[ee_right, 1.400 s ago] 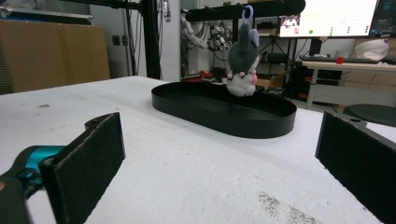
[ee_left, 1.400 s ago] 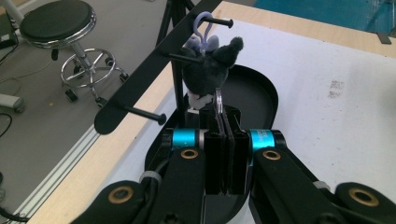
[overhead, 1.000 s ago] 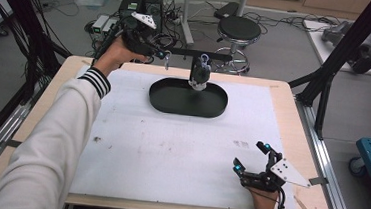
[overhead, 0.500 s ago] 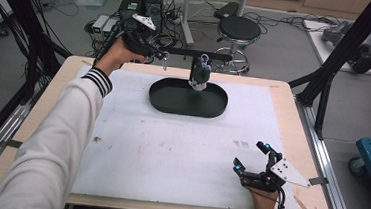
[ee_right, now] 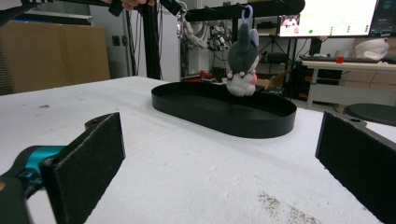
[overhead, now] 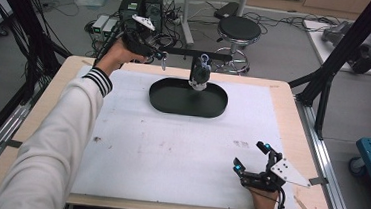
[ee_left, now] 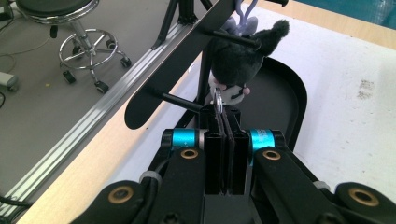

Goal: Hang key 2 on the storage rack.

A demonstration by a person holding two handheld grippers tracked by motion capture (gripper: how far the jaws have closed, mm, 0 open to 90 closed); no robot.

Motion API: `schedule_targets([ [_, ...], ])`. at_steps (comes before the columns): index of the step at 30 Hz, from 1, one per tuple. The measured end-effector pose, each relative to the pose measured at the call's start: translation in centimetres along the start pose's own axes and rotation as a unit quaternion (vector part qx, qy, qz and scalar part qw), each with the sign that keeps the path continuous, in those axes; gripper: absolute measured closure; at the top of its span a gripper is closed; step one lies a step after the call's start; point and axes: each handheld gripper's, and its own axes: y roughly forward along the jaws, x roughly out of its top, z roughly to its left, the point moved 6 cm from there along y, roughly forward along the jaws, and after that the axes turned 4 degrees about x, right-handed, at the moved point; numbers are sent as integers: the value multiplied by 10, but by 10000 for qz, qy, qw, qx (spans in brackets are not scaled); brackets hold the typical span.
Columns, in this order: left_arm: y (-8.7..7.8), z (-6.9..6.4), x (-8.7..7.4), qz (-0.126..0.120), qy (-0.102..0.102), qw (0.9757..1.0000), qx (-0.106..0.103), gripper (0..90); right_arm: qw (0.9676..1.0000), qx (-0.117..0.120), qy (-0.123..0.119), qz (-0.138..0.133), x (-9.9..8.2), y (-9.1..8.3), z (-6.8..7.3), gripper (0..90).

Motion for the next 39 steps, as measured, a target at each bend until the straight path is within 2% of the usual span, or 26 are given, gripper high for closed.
schedule_targets([
  [26,-2,-4,2,-17,36,10000,-34,881,10000,12,23,-3,0,0,0,5],
  [39,-2,5,-1,-45,-39,9999,105,881,10000,8,28,-3,0,0,0,5],
])
